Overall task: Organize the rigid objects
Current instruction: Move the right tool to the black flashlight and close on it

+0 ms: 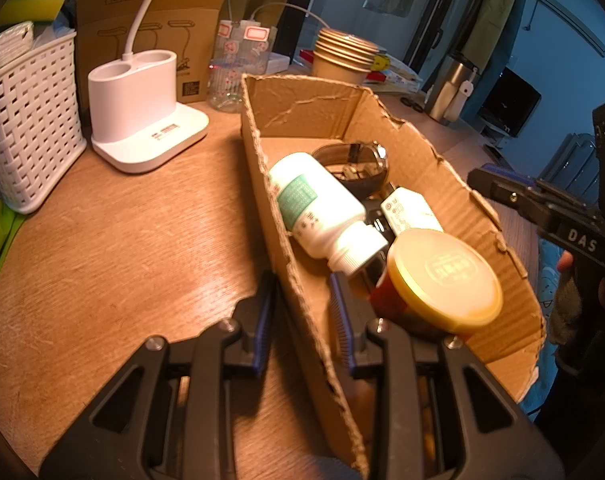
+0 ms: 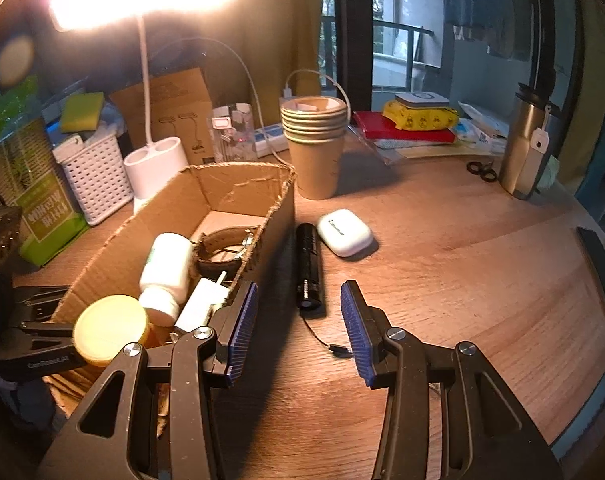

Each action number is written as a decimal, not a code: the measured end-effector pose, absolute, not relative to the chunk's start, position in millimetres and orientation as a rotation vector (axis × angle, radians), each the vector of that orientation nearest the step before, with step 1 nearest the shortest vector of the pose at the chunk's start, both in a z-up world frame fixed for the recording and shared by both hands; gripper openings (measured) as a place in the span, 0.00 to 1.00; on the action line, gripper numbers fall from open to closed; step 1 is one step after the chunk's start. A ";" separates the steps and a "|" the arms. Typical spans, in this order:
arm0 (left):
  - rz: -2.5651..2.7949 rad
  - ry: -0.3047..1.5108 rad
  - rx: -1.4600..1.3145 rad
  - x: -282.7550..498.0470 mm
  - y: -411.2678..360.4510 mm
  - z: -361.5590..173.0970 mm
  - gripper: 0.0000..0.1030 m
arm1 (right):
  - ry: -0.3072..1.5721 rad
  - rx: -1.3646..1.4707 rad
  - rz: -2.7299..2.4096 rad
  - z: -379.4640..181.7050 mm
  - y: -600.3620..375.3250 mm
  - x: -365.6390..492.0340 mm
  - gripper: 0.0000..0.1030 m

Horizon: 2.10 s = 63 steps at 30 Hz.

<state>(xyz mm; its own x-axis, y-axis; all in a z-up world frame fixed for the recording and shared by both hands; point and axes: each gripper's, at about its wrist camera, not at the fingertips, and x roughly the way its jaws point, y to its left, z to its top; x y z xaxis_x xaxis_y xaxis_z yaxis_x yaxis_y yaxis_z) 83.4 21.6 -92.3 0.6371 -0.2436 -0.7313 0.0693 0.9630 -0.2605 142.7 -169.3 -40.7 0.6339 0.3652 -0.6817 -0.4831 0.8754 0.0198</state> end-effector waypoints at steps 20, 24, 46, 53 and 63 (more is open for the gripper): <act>-0.180 0.863 -0.217 83.4 21.4 -92.3 0.29 | 0.794 -0.126 0.501 -64.0 -185.7 167.5 0.53; -0.180 0.863 -0.217 83.3 21.4 -92.3 0.29 | 0.811 -0.131 0.534 -69.7 -186.9 175.3 0.53; -0.180 0.863 -0.217 83.3 21.0 -92.4 0.29 | 0.900 -0.175 0.588 -93.4 -158.7 215.0 0.37; -0.181 0.863 -0.218 83.4 20.0 -92.7 0.29 | 0.888 -0.204 0.589 -93.1 -155.5 208.8 0.21; -0.180 0.863 -0.217 83.5 20.8 -92.7 0.29 | 0.879 -0.252 0.558 -90.7 -173.0 174.5 0.21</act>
